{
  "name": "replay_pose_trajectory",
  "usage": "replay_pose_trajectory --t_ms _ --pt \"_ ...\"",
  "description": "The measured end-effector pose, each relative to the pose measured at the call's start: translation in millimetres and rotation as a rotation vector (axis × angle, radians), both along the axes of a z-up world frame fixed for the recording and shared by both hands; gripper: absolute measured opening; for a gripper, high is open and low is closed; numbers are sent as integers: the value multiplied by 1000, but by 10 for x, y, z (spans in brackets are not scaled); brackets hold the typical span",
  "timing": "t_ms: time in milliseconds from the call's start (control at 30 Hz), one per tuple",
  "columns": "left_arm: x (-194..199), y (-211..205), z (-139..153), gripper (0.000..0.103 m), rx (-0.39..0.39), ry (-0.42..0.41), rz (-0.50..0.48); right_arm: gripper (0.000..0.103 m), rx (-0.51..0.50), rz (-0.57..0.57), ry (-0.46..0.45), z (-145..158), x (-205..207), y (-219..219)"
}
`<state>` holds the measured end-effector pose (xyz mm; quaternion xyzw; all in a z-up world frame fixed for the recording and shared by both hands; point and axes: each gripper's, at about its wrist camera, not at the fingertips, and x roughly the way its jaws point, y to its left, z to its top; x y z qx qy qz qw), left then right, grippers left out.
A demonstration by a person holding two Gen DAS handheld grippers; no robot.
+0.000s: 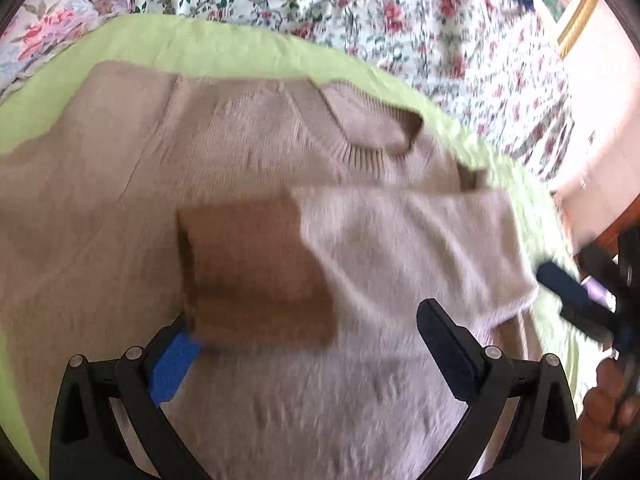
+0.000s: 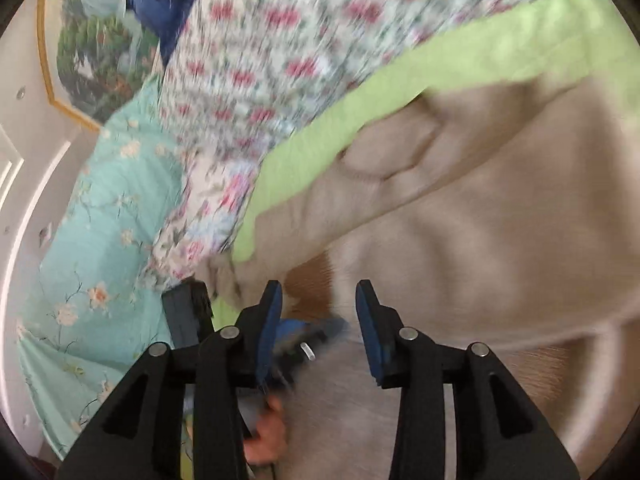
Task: Fold small clothes
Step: 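Carry the cuff across the body toward the left gripper and hand it over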
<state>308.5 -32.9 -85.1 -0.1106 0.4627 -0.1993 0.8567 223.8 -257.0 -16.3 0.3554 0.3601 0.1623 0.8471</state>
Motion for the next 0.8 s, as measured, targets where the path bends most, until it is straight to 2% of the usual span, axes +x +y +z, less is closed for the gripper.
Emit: replay_pose_trajectory --t_ms 33,67,100,233,333,400,567,633,667,700,733,800 --pt "37 -2 5 63 -22 -14 -9 43 -13 -38 -6 18 -106 -116" --pt "72 -11 -4 13 -30 -7 -21 43 -34 -82 -10 34 -209 -241" --pt "99 -10 -23 8 -35 15 -36 43 -55 -125 -10 43 -296 -366" --pt "-47 276 194 6 -8 -89 51 43 -141 -262 17 42 -531 -900" --pt "-30 568 119 6 -25 -58 108 53 -215 -338 56 6 -501 -1206" --pt "-15 599 63 6 -46 -28 96 56 -229 -348 88 -67 -369 -1334" --pt "-29 473 17 6 6 -36 75 56 -259 -274 168 -326 155 -1415" --pt "-8 500 -24 6 0 -23 83 56 -278 -267 206 -456 324 -1425" --pt "-28 549 -38 6 -7 -16 86 52 -261 -251 222 -530 401 -1429" --pt "-34 573 -44 6 -13 -11 88 18 -251 -229 233 -589 448 -1435" --pt "-41 568 -29 6 -12 -16 87 11 -252 -207 235 -610 470 -1423" --pt "-83 532 45 6 -6 -38 68 10 -288 -207 199 -488 421 -1410"
